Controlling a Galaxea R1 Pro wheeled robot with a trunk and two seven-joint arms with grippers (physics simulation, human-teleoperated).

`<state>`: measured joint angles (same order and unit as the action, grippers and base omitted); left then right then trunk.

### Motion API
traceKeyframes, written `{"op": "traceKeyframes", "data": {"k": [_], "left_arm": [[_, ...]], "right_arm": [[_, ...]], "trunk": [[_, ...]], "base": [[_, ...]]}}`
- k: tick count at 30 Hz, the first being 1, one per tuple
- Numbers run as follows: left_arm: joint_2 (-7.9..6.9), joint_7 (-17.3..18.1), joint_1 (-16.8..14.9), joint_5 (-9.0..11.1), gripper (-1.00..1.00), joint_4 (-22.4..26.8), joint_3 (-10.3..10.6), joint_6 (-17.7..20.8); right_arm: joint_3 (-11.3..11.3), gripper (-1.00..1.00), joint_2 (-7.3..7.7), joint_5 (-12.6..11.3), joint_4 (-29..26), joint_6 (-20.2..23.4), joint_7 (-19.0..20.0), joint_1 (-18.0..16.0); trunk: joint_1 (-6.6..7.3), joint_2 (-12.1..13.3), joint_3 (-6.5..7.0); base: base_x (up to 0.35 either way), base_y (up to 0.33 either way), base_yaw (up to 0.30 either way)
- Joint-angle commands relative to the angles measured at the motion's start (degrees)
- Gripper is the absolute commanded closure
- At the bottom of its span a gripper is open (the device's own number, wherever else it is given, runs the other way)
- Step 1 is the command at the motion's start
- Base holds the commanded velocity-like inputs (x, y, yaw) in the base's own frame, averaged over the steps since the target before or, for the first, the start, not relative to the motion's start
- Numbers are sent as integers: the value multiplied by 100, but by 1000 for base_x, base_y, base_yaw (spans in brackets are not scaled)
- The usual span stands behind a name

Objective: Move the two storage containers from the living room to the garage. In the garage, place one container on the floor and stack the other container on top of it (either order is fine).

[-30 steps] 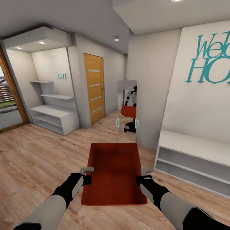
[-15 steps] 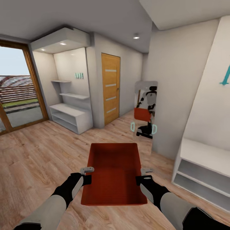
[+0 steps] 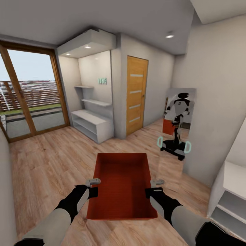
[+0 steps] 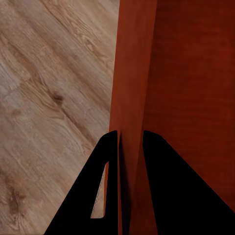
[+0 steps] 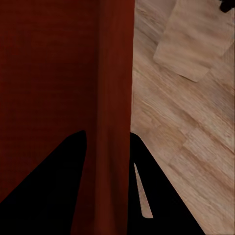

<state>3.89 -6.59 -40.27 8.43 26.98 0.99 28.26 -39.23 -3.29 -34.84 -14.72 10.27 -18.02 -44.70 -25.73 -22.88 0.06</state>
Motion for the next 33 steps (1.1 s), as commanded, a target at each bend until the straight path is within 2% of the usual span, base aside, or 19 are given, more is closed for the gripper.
{"op": "traceKeyframes", "data": {"k": [1,6,33], "left_arm": [[-3,-70,1,-17,100,0,-38,34],[-2,-70,1,-17,100,0,-38,31],[-2,-69,1,-17,100,0,-38,32]], "right_arm": [[30,100,4,-6,-119,-274,-18,-3],[30,100,4,-6,-119,-273,-18,-3],[30,100,4,-6,-119,-271,-9,-3]], "trunk": [[-5,-4,-3],[-5,-4,-3],[-5,-4,-3]], "base": [[321,0,300],[320,0,123],[320,0,2]]}}
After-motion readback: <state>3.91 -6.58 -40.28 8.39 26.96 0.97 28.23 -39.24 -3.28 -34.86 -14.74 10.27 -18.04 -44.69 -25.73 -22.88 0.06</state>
